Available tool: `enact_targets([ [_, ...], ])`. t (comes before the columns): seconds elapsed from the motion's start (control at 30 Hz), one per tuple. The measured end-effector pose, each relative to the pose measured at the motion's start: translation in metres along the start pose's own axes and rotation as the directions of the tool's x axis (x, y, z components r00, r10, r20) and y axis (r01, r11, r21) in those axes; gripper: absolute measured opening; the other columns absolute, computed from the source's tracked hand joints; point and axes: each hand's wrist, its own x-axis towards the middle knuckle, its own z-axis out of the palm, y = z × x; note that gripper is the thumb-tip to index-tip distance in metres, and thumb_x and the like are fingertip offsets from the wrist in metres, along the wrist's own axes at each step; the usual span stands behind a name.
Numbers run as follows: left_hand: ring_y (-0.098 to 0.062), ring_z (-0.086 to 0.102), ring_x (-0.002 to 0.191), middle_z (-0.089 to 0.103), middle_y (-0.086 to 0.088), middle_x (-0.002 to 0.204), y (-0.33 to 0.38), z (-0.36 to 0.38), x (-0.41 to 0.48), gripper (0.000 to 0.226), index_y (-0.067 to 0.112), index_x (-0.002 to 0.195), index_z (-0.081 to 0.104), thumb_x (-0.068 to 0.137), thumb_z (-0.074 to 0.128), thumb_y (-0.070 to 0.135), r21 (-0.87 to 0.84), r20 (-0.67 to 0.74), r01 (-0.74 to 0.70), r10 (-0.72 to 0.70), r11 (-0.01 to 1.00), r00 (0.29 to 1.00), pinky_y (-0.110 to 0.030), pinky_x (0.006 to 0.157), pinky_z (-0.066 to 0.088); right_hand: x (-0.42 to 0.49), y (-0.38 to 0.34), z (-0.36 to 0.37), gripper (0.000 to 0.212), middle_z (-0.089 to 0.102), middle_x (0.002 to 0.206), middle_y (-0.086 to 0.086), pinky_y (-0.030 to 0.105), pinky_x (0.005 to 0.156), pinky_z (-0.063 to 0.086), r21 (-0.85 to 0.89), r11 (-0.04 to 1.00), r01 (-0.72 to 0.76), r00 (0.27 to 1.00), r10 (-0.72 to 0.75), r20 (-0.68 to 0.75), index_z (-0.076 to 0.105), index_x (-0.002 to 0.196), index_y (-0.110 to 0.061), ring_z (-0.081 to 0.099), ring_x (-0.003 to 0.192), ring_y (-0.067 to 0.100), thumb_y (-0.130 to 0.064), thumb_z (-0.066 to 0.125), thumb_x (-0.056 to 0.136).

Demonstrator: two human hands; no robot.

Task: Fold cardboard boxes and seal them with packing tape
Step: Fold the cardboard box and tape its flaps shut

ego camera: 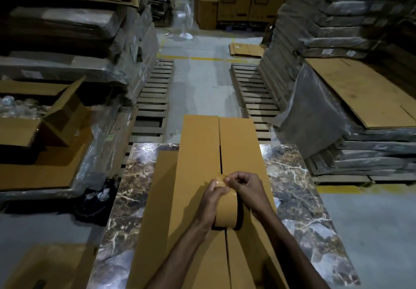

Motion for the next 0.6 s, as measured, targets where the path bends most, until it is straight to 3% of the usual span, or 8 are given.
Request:
enact_targets([
  [0.1,-0.014,0.056,0.095,0.063,0.003,0.1,-0.006,0.005,0.006,0.066,0.012,0.114,0.062,0.071,0.061,0.062,0.024,-0.067,-0.049,0.05,0.999,0.996,-0.03,0.077,0.039,0.011,0.007,-0.008,0.022,0.077,0.086,0.011,0.06,0.094,0.053,0.072,0.997,-0.038,0.997,0.034,0.065,0.08,0.086,-0.015,0.071,0.095,0.04,-0.037,0.076,0.085],
  [0.13,-0.014,0.057,0.096,0.065,0.004,0.102,-0.002,0.007,0.005,0.068,0.015,0.113,0.064,0.069,0.061,0.066,0.017,-0.1,-0.04,0.041,0.999,0.994,-0.031,0.077,0.039,0.015,0.007,-0.009,0.02,0.078,0.086,0.011,0.059,0.094,0.053,0.07,0.997,-0.038,0.995,0.032,0.091,0.081,0.086,-0.015,0.071,0.095,0.04,-0.034,0.076,0.086],
  [0.23,0.004,0.054,0.096,0.061,0.019,0.106,0.003,0.011,0.005,0.023,0.041,0.105,0.06,0.09,0.068,0.056,-0.01,-0.167,0.021,-0.022,1.0,0.986,-0.022,0.078,0.042,0.029,0.007,-0.008,0.016,0.078,0.087,0.009,0.053,0.093,0.054,0.06,0.997,-0.044,0.987,0.034,0.159,0.081,0.086,-0.014,0.073,0.093,0.034,-0.029,0.077,0.087],
  [0.33,0.002,0.055,0.108,0.057,0.02,0.119,0.003,0.012,0.002,0.069,0.043,0.128,0.042,0.071,0.077,0.062,-0.084,-0.292,-0.02,-0.006,0.996,0.957,-0.021,0.08,0.045,0.045,0.008,-0.013,0.012,0.077,0.084,0.005,0.047,0.086,0.054,0.092,0.994,-0.056,0.988,0.041,0.152,0.081,0.083,-0.016,0.07,0.084,0.022,-0.026,0.077,0.089],
  [0.37,-0.001,0.058,0.112,0.06,0.02,0.12,0.0,0.011,0.0,0.078,0.041,0.131,0.044,0.065,0.078,0.065,-0.056,-0.354,-0.069,0.045,0.996,0.934,-0.022,0.08,0.047,0.05,0.008,-0.016,0.015,0.077,0.083,0.006,0.048,0.084,0.054,0.093,0.994,-0.051,0.989,0.038,0.142,0.08,0.083,-0.018,0.069,0.083,0.02,-0.032,0.077,0.087],
  [0.47,-0.001,0.067,0.097,0.073,0.018,0.1,-0.009,0.015,-0.005,0.056,0.033,0.108,0.073,0.067,0.075,0.07,0.048,-0.403,-0.162,0.167,0.986,0.9,-0.019,0.077,0.049,0.062,0.011,-0.021,0.034,0.075,0.087,0.017,0.046,0.081,0.053,0.109,0.992,-0.064,0.98,0.042,0.195,0.08,0.087,-0.014,0.067,0.082,0.024,-0.047,0.082,0.08],
  [0.53,-0.001,0.065,0.083,0.072,0.008,0.086,-0.013,0.021,-0.009,0.044,0.026,0.095,0.078,0.08,0.071,0.067,0.107,-0.367,-0.216,0.24,0.971,0.899,-0.016,0.071,0.045,0.071,0.014,-0.021,0.044,0.076,0.089,0.019,0.05,0.083,0.055,0.094,0.992,-0.085,0.966,0.059,0.252,0.08,0.088,-0.011,0.068,0.083,0.026,-0.054,0.085,0.076],
  [0.6,0.002,0.063,0.086,0.07,0.001,0.092,-0.019,0.024,-0.006,0.032,0.032,0.091,0.078,0.092,0.066,0.062,0.172,-0.4,-0.214,0.267,0.962,0.877,-0.013,0.071,0.044,0.08,0.016,-0.021,0.051,0.077,0.089,0.016,0.053,0.087,0.055,0.079,0.993,-0.093,0.962,0.069,0.263,0.081,0.087,-0.012,0.069,0.085,0.025,-0.06,0.087,0.071],
])
